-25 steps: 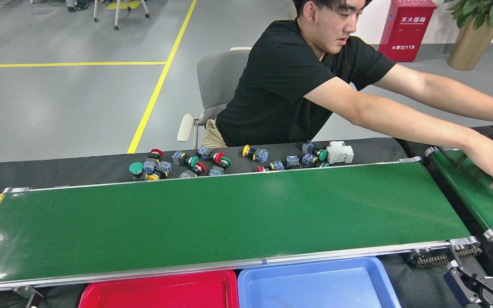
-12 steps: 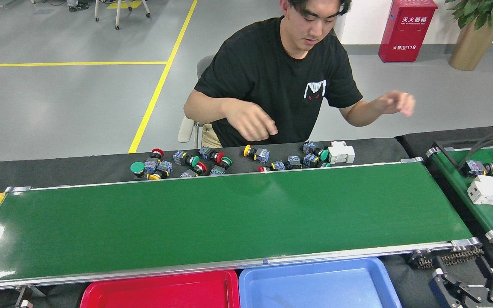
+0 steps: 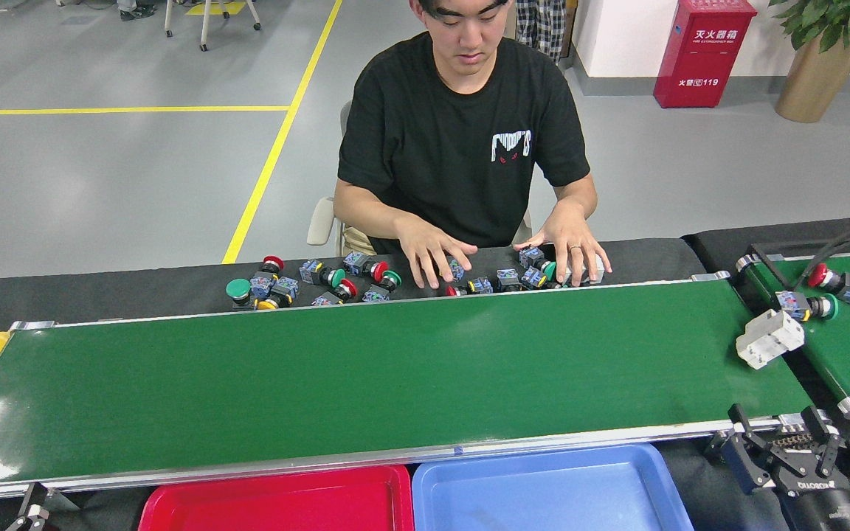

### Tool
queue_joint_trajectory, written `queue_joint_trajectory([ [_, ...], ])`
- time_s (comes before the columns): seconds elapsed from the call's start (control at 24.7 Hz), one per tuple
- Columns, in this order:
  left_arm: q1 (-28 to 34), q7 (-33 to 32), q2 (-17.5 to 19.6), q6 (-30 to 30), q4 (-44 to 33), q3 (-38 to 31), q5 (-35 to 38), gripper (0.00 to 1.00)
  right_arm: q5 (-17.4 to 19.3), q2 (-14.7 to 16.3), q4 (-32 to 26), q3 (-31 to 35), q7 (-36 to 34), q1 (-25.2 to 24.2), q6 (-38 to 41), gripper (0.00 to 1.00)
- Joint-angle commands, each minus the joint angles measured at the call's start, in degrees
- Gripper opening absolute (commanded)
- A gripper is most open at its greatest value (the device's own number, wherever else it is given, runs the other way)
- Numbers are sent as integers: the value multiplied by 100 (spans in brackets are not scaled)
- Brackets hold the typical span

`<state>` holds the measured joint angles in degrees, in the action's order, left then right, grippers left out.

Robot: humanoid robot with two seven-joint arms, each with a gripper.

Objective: Pick switch part from conveyor to tray

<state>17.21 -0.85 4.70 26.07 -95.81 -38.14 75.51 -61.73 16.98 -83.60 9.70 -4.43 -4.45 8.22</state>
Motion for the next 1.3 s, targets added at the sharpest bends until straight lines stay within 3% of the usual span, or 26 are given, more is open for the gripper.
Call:
queue_joint_trajectory([
  [0.0, -33, 68, 75, -5, -43, -18, 7, 100, -6, 34, 19, 15, 30, 76, -22, 97],
  [0.53, -104, 68, 66, -5, -26, 9, -1, 100, -67, -169, 389, -574, 382, 691, -40, 97],
  [0.93, -306, 68, 75, 21, 27, 88, -1, 100, -85, -283, 1531, -1005, 426, 1842, -567, 97],
  [0.97, -367, 68, 75, 30, 53, 123, 7, 100, -85, -335, 1707, -1005, 426, 1930, -567, 93],
  [1.01, -429, 68, 84, 30, 80, 193, 7, 100, -85, -379, 1856, -1005, 426, 2001, -567, 78],
  [1.1, -508, 68, 92, 21, 132, 307, 7, 100, -94, -318, 1962, -1022, 408, 2045, -505, 28],
  [1.14, -517, 68, 92, 21, 141, 307, 7, 100, -94, -292, 1953, -1093, 400, 2045, -497, 14],
  [1.18, -517, 68, 92, 21, 141, 307, 7, 100, -85, -239, 1953, -1189, 382, 2036, -453, 5],
  [1.26, -517, 68, 92, 21, 150, 299, 7, 100, -76, -204, 1918, -1260, 364, 2001, -330, 1],
])
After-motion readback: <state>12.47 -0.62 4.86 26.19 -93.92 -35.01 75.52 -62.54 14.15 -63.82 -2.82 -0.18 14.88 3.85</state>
